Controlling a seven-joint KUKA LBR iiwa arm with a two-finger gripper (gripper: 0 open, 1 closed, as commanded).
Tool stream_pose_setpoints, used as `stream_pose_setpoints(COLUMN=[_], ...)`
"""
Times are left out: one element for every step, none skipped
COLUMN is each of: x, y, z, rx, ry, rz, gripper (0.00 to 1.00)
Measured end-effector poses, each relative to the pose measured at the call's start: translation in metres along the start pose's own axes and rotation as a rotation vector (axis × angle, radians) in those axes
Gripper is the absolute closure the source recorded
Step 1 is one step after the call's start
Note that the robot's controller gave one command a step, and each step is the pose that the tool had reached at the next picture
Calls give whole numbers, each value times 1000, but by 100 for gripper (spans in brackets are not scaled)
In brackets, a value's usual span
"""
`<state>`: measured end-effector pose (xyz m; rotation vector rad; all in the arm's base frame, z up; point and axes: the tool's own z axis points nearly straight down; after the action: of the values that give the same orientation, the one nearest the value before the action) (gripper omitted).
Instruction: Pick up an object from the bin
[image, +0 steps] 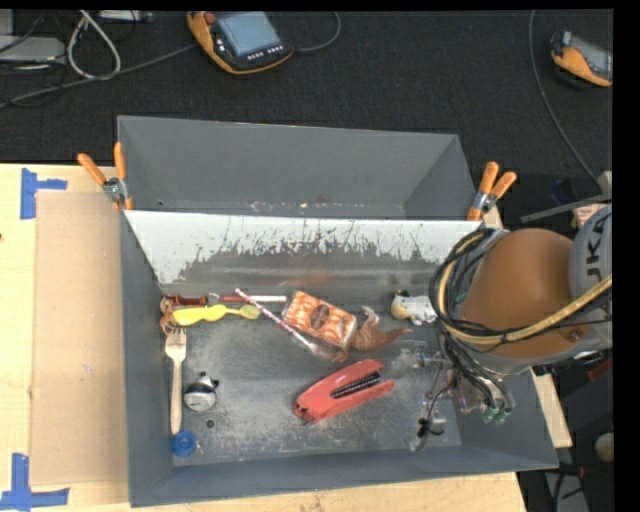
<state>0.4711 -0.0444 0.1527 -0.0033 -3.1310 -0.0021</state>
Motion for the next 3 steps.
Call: stream_pose_setpoints(x=[-2, -25, -33], y=[0, 41, 68], z=[-4, 19, 28], rx=[1, 0, 1], ry=[-8, -7, -9], rz=[-2, 17, -1], gripper=[0, 0, 0])
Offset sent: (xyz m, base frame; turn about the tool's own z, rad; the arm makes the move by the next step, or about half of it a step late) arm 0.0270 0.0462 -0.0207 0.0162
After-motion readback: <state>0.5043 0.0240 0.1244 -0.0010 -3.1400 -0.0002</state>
